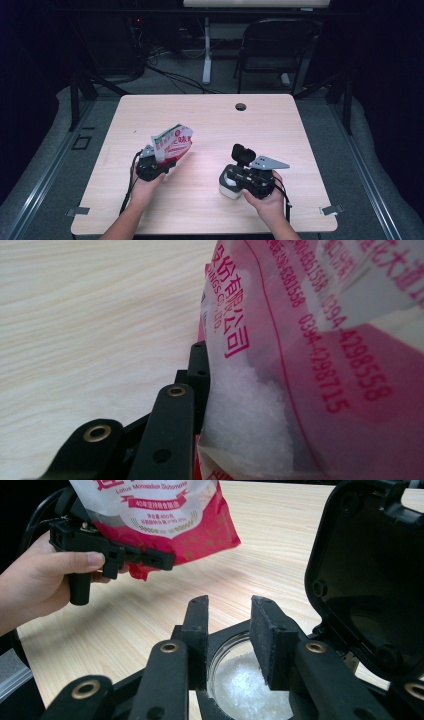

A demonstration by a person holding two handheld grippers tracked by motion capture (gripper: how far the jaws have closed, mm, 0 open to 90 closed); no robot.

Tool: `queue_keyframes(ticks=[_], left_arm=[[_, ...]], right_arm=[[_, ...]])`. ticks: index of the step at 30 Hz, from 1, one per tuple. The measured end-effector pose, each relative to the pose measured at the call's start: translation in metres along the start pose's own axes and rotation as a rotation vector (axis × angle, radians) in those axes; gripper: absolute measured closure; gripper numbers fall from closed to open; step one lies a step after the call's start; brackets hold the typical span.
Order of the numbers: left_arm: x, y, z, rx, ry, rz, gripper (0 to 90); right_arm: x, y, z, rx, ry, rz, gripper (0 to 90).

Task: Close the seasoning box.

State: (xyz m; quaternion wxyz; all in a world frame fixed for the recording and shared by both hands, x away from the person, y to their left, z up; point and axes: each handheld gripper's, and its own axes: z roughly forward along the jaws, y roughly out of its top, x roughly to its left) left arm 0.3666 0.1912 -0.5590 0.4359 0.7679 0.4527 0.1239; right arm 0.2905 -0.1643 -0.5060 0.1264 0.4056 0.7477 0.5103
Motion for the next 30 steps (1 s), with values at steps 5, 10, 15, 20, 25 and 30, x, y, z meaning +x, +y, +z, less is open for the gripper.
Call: queue_keyframes(ticks=[5,10,15,20,25,30], left_arm=[[0.009,0.001,-0.006,-0.014,0.034,-0.025,75.6],[0.015,0.001,-0.011,-0.018,0.076,-0.035,75.6],[0.018,0.000,-0.013,-0.009,0.102,-0.040,75.5],[0.023,0.000,-0.018,-0.011,0.144,-0.052,75.4],[0.028,0.000,-0.022,-0.020,0.177,-0.085,75.1],[0.030,0.007,-0.030,-0.020,0.202,-0.077,75.1]], right_arm=[[0.000,0.000,0.000,0.002,0.000,0.000,69.1],[0.000,0.000,0.000,0.001,0.001,0.000,69.1],[0.000,0.000,0.001,0.001,0.001,0.001,69.1],[0.000,0.000,0.000,-0.001,0.000,0.001,69.1],[0.000,0.000,0.000,-0.003,-0.001,-0.001,69.1],[-0.001,0.001,-0.002,-0.005,-0.002,0.004,69.0]])
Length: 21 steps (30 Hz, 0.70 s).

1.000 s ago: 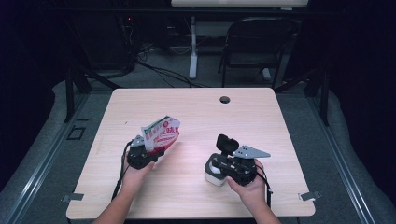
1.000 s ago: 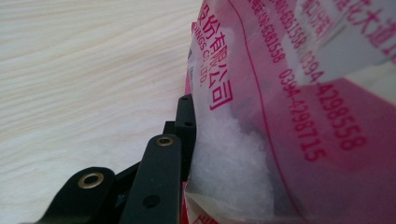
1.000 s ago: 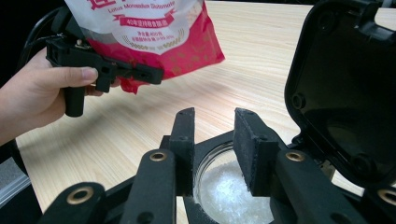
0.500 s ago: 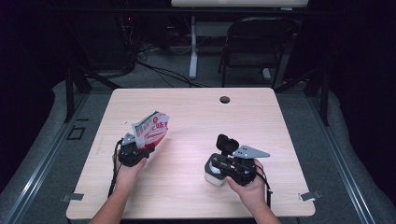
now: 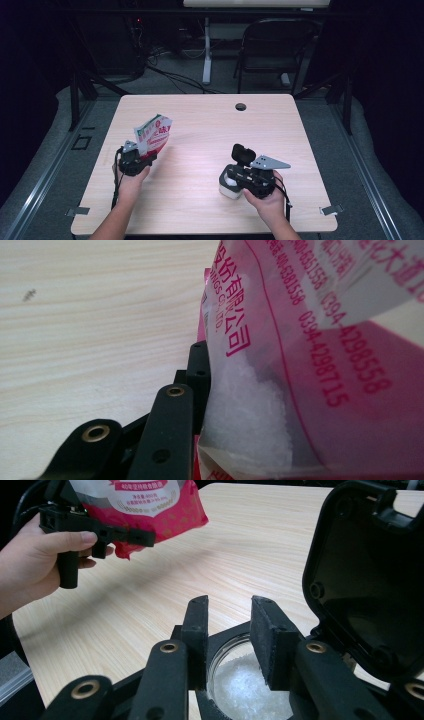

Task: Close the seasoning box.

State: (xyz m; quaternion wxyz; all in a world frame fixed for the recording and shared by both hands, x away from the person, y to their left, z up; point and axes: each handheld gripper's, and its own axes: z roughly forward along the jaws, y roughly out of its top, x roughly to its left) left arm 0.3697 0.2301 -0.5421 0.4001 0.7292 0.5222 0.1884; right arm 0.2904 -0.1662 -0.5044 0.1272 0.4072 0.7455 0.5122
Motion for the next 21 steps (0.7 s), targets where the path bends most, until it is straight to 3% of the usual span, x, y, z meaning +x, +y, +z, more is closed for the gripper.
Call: queue_keyframes(ticks=[7,14,17,21], left_arm=[[0.006,-0.004,-0.009,0.000,0.042,0.024,75.0],[0.013,-0.013,-0.005,0.019,0.099,0.038,74.8],[0.017,-0.017,-0.004,0.018,0.117,0.013,74.8],[0.022,-0.021,0.001,0.044,0.144,0.010,74.2]], right_arm=[[0.001,-0.001,0.001,0.000,0.002,0.001,69.0],[0.000,-0.001,0.002,0.003,0.000,0.004,68.8],[0.000,-0.002,0.002,0.007,0.001,0.002,68.8],[-0.001,-0.002,0.002,0.008,0.002,0.000,68.8]])
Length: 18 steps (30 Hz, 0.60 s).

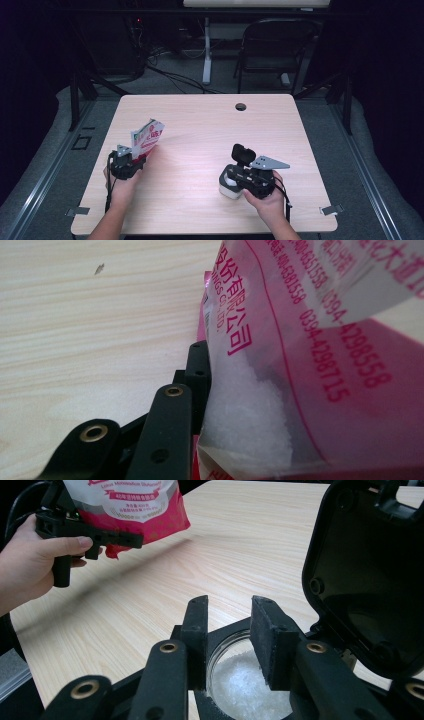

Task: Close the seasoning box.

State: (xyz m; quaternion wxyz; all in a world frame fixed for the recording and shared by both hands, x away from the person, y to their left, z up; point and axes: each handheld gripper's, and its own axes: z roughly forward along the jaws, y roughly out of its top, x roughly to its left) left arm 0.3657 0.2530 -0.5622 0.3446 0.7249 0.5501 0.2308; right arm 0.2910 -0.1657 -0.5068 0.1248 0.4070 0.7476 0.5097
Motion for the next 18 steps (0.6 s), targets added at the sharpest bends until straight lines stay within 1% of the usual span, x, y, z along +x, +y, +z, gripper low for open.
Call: queue_keyframes(ticks=[1,4,8,11,13,15,17,18], left_arm=[[0.0005,-0.0012,0.0021,0.003,0.005,-0.012,74.1],[0.0025,-0.0036,0.0068,0.023,0.014,-0.020,73.7],[0.0016,-0.0039,0.0082,0.039,0.015,-0.005,71.9],[0.0000,-0.0044,0.0100,0.038,0.015,-0.006,70.5],[-0.0008,-0.0046,0.0102,0.044,0.016,0.004,69.6],[-0.0018,-0.0048,0.0102,0.043,0.017,0.007,66.7],[-0.0030,-0.0046,0.0096,0.046,0.019,0.021,64.9],[-0.0039,-0.0047,0.0097,0.039,0.015,0.019,63.3]], right_arm=[[0.0000,0.0000,0.0000,0.001,0.000,-0.001,68.8],[0.0001,-0.0002,0.0001,0.004,-0.001,-0.002,68.8],[-0.0003,-0.0007,0.0009,0.003,-0.001,0.000,68.7],[-0.0004,-0.0011,0.0013,0.004,-0.003,0.002,68.6],[-0.0005,-0.0012,0.0015,0.005,-0.002,0.000,68.4],[-0.0004,-0.0012,0.0014,0.004,-0.003,0.002,68.2],[-0.0007,-0.0012,0.0014,0.005,-0.002,0.001,68.2],[-0.0007,-0.0012,0.0015,0.005,-0.001,0.002,68.1]])
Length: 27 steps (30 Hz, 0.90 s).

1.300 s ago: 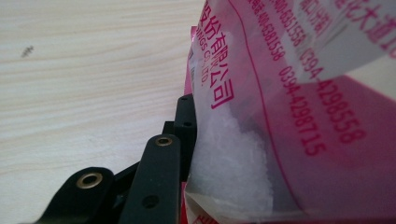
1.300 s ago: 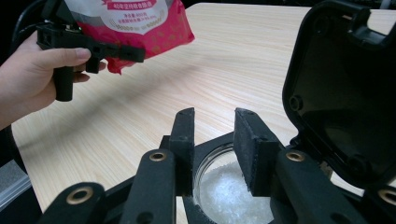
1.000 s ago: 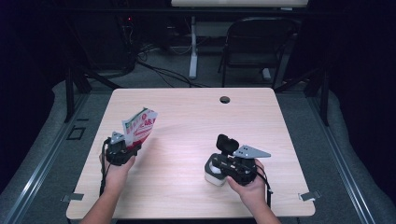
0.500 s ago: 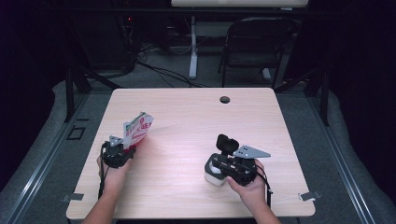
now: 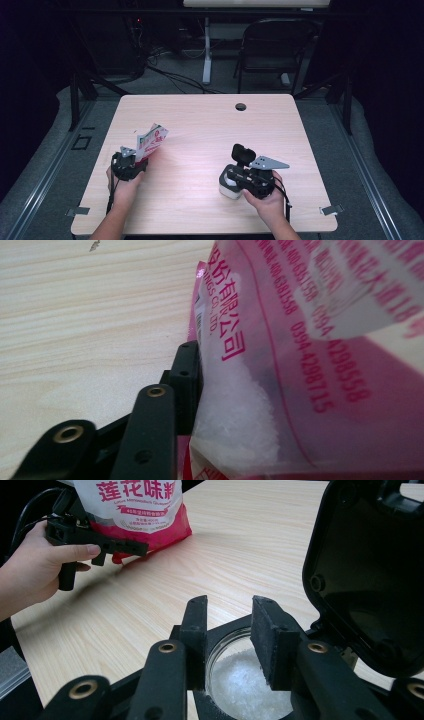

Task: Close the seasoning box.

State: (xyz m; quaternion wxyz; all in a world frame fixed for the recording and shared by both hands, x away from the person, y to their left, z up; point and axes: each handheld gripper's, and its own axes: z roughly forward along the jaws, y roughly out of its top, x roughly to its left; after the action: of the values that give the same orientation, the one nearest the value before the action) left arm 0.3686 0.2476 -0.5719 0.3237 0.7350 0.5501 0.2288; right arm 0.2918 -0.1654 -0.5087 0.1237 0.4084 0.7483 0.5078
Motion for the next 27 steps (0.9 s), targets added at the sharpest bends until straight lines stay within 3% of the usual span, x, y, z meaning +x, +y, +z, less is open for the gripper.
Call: queue_keyframes(ticks=[9,27], left_arm=[[-0.007,0.001,-0.005,-0.057,-0.013,0.041,43.5],[-0.013,0.002,-0.013,-0.081,-0.037,0.054,40.2]], right_arm=[[0.000,0.000,0.000,-0.001,0.000,0.000,67.7],[0.000,0.000,0.000,-0.002,0.004,0.005,67.1]])
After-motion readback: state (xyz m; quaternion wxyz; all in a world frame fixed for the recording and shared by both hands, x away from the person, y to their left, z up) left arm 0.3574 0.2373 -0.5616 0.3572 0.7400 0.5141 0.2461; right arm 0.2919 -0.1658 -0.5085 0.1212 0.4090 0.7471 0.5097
